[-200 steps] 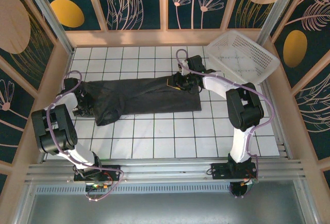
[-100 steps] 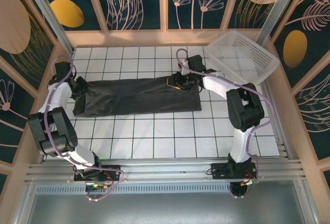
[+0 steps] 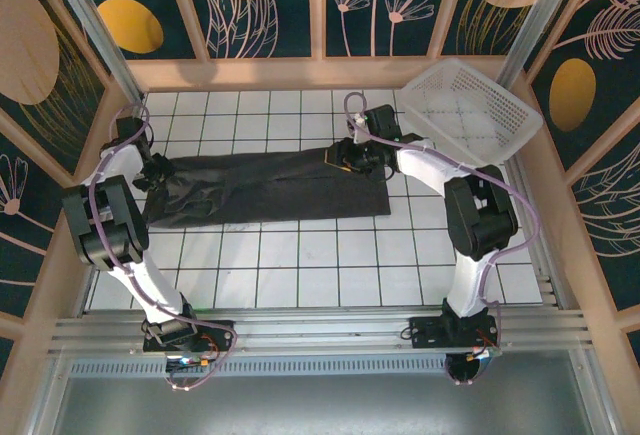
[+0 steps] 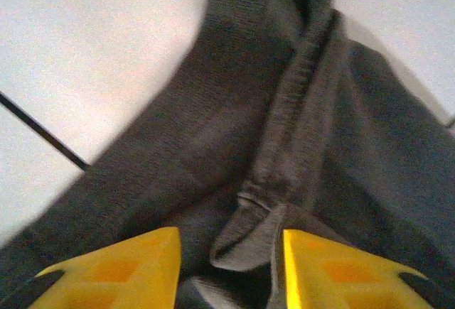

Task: Fold and stack the t-shirts

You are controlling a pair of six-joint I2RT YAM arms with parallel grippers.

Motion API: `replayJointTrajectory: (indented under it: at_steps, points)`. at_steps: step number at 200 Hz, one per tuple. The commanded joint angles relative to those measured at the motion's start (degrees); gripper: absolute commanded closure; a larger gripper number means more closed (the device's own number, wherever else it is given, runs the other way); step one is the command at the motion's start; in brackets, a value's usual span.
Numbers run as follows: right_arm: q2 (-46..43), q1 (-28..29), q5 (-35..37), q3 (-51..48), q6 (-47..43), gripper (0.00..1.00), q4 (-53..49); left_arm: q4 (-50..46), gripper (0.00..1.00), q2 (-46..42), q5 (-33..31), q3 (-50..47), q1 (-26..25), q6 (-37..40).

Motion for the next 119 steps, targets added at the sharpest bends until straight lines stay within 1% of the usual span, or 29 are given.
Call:
replayJointTrajectory:
  at_steps: [1,9,18,32,46,65,78,84,102,119]
  points:
    - [-3.14,-0.99,3.59,-1.41,-0.75,0.62,-1.63,-2.39,0.50,-3.71,-9.80,1.65,0.00,-0.41]
    - [-3.50,-1.48,4.74,-1.63,-0.57,0.63,-1.74,-2.31,0.50,-5.96,-10.90,0.93,-0.12,-1.31]
    - [-3.55,-2.15,5.83,-1.58,-0.59,0.64,-2.04,-2.08,0.51,-9.00,-10.16,-0.14,-0.12,-2.53]
    - [-2.74,-3.05,7.41,-0.48,-1.32,0.66,-3.21,-0.77,0.56,-11.76,-5.25,-2.28,-0.33,-4.95]
    - [-1.10,-3.75,9.59,1.30,-2.56,0.70,-4.65,0.84,0.65,-12.12,0.12,-4.08,-1.44,-7.65]
    - [2.16,-4.73,12.76,4.55,-4.52,0.75,-6.92,1.95,0.75,-8.78,4.92,-3.70,-3.92,-10.57]
    - [4.75,-5.42,15.82,7.29,-5.78,0.78,-9.02,3.56,0.79,-7.15,7.05,-3.60,-4.98,-12.98]
    - [5.92,-5.74,17.10,8.30,-6.21,0.80,-9.77,4.24,0.81,-4.62,7.68,-3.52,-5.12,-14.11]
    - [8.99,-6.87,19.39,10.69,-7.51,0.81,-10.67,6.50,0.83,-1.05,8.55,-3.07,-5.32,-16.78]
    - [12.78,-7.41,21.15,13.87,-9.22,0.82,-12.86,7.45,0.84,3.48,10.39,-1.21,-5.77,-17.73]
